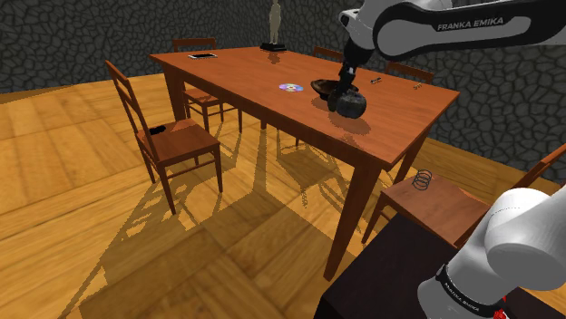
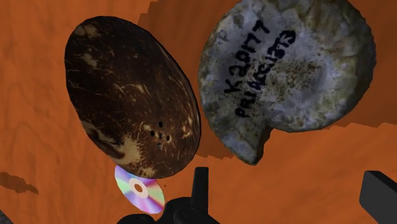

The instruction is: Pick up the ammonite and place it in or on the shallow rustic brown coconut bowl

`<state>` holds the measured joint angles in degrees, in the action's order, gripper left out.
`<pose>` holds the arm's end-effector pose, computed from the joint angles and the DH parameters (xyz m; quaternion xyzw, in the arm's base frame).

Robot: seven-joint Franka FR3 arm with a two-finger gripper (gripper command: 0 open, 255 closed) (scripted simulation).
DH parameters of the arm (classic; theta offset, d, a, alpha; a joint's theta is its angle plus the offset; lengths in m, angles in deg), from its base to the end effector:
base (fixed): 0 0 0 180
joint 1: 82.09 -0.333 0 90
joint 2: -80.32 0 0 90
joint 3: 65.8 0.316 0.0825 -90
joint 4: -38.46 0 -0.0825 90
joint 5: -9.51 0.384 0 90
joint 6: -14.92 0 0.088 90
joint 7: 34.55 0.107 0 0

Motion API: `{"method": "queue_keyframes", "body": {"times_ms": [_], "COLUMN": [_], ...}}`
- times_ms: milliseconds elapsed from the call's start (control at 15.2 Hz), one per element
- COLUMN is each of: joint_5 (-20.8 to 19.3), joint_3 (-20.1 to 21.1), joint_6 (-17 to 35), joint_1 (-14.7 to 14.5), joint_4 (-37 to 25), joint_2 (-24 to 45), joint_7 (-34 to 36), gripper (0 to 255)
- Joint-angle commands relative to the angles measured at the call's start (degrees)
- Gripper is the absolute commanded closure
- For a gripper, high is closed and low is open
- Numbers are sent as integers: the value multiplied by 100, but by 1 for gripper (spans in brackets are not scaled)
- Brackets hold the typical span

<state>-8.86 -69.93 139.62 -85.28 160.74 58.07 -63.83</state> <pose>0.4742 -0.0248 0.6116 0.9220 0.2952 0.1694 0.1844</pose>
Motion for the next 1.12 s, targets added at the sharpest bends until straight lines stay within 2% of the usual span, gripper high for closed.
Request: {"method": "queue_keyframes", "body": {"times_ms": [0, 330, 792, 858, 1056], "joint_5": [-24, -63, -63, -63, -67], "joint_3": [-28, -89, -89, -89, -78], "joint_6": [150, 482, 481, 481, 479], "joint_1": [6, 39, 39, 39, 36], "joint_4": [30, 160, 159, 159, 164], "joint_2": [88, 279, 279, 279, 276], "joint_7": [-28, -9, -9, -9, 6], "gripper": [0, 0, 0, 255, 255]}}
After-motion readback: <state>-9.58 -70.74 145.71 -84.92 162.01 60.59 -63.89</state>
